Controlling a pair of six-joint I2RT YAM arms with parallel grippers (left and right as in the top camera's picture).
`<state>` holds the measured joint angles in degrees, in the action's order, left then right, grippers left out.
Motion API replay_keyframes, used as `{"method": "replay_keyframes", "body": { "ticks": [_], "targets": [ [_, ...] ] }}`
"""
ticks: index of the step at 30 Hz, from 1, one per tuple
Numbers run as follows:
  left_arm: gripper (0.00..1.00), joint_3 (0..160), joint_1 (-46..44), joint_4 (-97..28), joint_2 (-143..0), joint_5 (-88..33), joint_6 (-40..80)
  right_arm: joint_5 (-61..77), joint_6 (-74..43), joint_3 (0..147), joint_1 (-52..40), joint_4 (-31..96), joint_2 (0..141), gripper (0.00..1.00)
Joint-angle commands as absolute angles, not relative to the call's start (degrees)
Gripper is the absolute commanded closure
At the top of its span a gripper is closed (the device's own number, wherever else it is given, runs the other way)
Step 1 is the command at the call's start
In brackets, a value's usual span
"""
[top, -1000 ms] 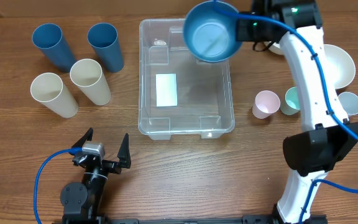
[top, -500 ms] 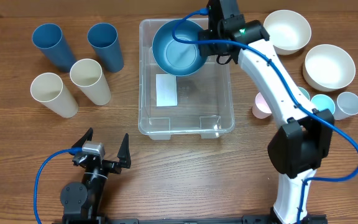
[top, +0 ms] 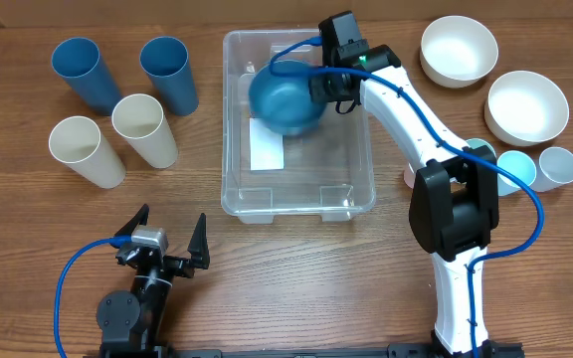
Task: Pack container
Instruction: 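Carry the blue bowl left and lower it into the clear bin, then move the right gripper to the small cream bowl and grasp it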
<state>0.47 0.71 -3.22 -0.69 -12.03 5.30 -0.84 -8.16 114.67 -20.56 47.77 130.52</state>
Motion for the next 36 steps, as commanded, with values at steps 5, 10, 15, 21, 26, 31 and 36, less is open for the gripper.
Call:
{"method": "replay_keyframes", "body": {
  "ticks": [5,10,15,21,26,31,36],
  "targets": [
    [0.0,0.27,0.32,-3.16,-0.25,-12.95,3.81,-1.06,-7.46,122.28,-20.16,53.1,129.47,0.48],
    [0.0,0.27,0.32,-3.16,-0.25,-12.95,3.81,-1.15,-9.67,135.11,-18.57,65.49,123.83,0.47],
    [0.0,0.27,0.32,-3.16,-0.25,-12.95,3.81,-1.61,-19.33,136.33,-5.76,67.51,123.28,0.47],
    [0.0,0.27,0.32,-3.16,-0.25,-12.95,3.81,-1.37,-31.86,136.14,5.96,65.67,128.68,0.47],
    [0.0,0.27,0.32,-3.16,-0.25,-12.95,3.81,0.45,-34.76,136.14,6.76,66.52,136.53,0.48],
    [0.0,0.27,0.32,-3.16,-0.25,-12.95,3.81,0.47,-37.87,136.14,6.83,67.35,141.25,0.49],
    [0.0,0.27,0.32,-3.16,-0.25,-12.95,3.81,-0.14,-41.85,135.04,6.9,64.71,141.29,0.49]
  ]
}}
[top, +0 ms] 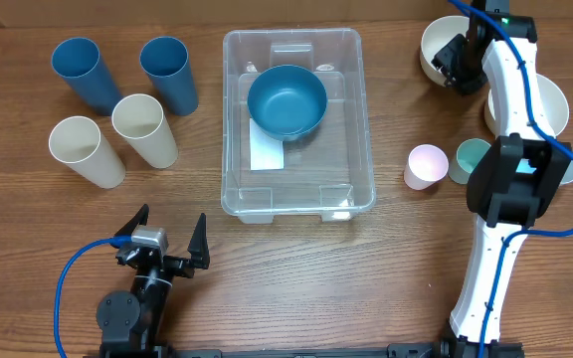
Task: Pack container
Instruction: 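Move the right gripper to the small cream bowl and grasp it, then carry the cream bowl over the bin and drop it into the blue bowl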
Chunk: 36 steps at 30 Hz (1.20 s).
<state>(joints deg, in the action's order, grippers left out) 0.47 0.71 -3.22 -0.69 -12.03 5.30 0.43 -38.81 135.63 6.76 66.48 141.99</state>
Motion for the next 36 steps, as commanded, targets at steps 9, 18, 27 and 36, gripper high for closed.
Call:
{"method": "replay_keyframes", "body": {
  "ticks": [9,18,27,36],
  "targets": [
    [0.0,0.27,0.32,-3.16,-0.25,-12.95,3.81,0.08,-44.86,124.88,7.01,54.68,141.34,0.69],
    [0.0,0.27,0.32,-3.16,-0.25,-12.95,3.81,2.7,-35.18,125.49,7.05,56.8,139.5,0.96],
    [0.0,0.27,0.32,-3.16,-0.25,-12.95,3.81,11.64,-23.24,128.77,6.42,59.9,119.24,0.96],
    [0.0,0.27,0.32,-3.16,-0.25,-12.95,3.84,19.53,-9.93,128.53,-5.96,70.48,111.35,0.96]
  ]
}}
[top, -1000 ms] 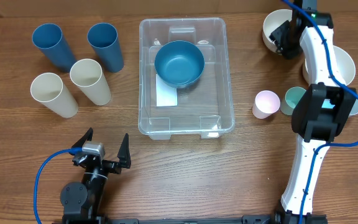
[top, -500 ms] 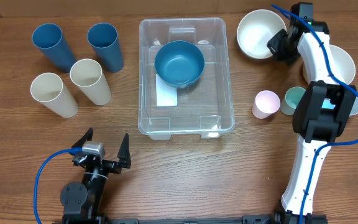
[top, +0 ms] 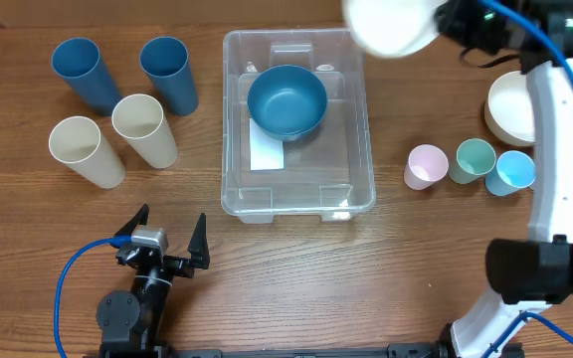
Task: Pack container
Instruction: 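Carry the cream bowl over the bin and drop it into the blue bowl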
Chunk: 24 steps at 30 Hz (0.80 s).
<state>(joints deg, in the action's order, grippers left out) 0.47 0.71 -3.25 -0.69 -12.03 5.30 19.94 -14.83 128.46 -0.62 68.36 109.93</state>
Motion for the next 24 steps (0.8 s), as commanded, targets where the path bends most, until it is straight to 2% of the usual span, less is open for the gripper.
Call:
{"method": "replay_keyframes", "body": {
  "ticks": [1,7,20,21,22,23,24],
  "targets": [
    [0.0,0.27,0.32,-3.16,-0.25,-12.95,3.81,16.62,-9.93,128.38,-8.82,70.94,111.96,0.96],
    [0.0,0.27,0.32,-3.16,-0.25,-12.95,3.81,5.54,-10.48,127.83,-19.16,67.77,117.93,0.96],
    [0.0,0.27,0.32,-3.16,-0.25,-12.95,3.81,4.49,-11.99,127.7,-19.33,64.77,132.53,0.96],
    [0.0,0.27,0.32,-3.16,-0.25,-12.95,3.81,4.49,-11.99,127.7,-19.33,64.86,132.53,0.91],
    [0.0,0.27,0.32,-3.16,-0.25,-12.95,3.81,4.51,-11.99,127.72,-19.33,64.9,132.53,0.63],
    [0.0,0.27,0.32,-3.16,-0.25,-12.95,3.81,4.56,-11.99,127.72,-19.33,65.06,132.53,0.42],
    [0.0,0.27,0.32,-3.18,-0.25,-12.95,3.81,4.75,-11.97,127.72,-19.33,65.43,132.51,0.39]
  ]
}}
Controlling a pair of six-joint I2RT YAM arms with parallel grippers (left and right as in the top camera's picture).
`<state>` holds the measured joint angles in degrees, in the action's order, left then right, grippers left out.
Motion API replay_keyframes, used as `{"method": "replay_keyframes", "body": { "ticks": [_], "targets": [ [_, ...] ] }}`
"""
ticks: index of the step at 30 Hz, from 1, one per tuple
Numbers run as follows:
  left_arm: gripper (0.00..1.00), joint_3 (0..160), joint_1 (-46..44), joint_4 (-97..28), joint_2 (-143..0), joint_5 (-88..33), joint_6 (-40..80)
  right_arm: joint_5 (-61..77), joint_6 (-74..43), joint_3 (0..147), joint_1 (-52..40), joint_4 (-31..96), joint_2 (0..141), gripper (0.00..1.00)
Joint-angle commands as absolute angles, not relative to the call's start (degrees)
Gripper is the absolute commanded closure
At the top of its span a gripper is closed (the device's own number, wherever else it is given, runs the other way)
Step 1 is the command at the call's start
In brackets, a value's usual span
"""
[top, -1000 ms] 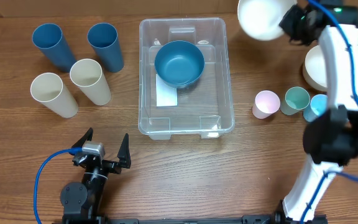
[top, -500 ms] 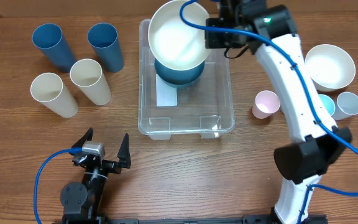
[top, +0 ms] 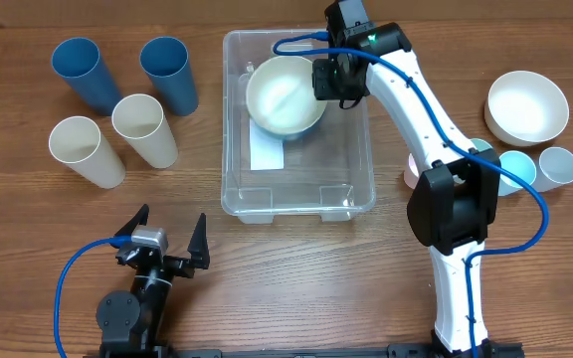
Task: Pack container
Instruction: 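Carry the cream bowl over the bin and drop it into the blue bowl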
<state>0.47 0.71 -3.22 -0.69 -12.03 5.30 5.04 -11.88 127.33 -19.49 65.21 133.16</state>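
Observation:
A clear plastic container stands mid-table. Inside its far half a white bowl sits nested in the blue bowl, of which only a thin rim shows. My right gripper is at the white bowl's right rim, shut on it. A second white bowl rests at the right. My left gripper stands open near the front edge, well away from the container, with nothing in it.
Two blue cups and two cream cups stand left of the container. Small pastel cups sit at the right, partly hidden by the right arm. A white label lies on the container floor.
The right gripper has moved with the white bowl from above the container's far right corner down into the container. The bowl now sits in the blue bowl. The left arm is unmoved.
The right gripper was at the blue bowl in the container. Then the blue bowl lay alone there and the gripper was at a white bowl at the far right. Then it held that bowl aloft, and now the bowl rests in the blue one.

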Motion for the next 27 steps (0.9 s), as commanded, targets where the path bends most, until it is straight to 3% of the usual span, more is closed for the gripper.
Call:
{"method": "replay_keyframes", "body": {
  "ticks": [1,10,18,27],
  "targets": [
    [0.0,0.27,0.32,-3.16,-0.25,-12.95,3.81,5.02,-11.97,128.07,-19.33,66.11,132.46,0.39],
    [0.0,0.27,0.32,-3.16,-0.25,-12.95,3.84,5.17,-14.17,140.92,-14.17,75.59,127.66,0.38],
    [0.0,0.27,0.32,-3.16,-0.25,-12.95,3.81,6.24,-21.02,140.97,12.45,75.37,127.7,0.42],
    [0.0,0.27,0.32,-3.16,-0.25,-12.95,3.81,-1.02,-14.31,138.28,27.79,76.14,133.62,0.43]
  ]
}}
